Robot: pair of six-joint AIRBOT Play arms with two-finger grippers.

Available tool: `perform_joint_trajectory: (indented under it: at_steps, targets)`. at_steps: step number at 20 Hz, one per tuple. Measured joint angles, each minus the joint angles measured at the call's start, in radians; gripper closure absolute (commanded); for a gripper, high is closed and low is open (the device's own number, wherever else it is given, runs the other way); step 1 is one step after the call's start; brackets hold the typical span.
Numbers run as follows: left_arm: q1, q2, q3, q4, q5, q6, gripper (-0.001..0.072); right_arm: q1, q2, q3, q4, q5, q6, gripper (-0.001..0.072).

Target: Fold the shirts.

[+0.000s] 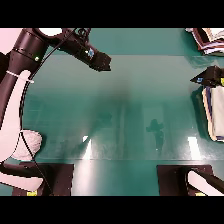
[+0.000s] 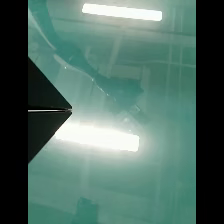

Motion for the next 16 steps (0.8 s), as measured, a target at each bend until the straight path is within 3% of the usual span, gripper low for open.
perform_joint_trajectory:
  at_steps: [10, 16]
  targets:
    - [0.000, 0.000, 0.000, 0.000, 0.003, 0.000, 0.0681, 0.003, 0.000, 0.000, 0.001, -0.005, 0.000, 0.0698]
    - [0.000, 0.000, 0.000, 0.000, 0.084, 0.001, 0.0682, 0.003, 0.000, 0.000, 0.002, 0.023, 0.000, 0.0698]
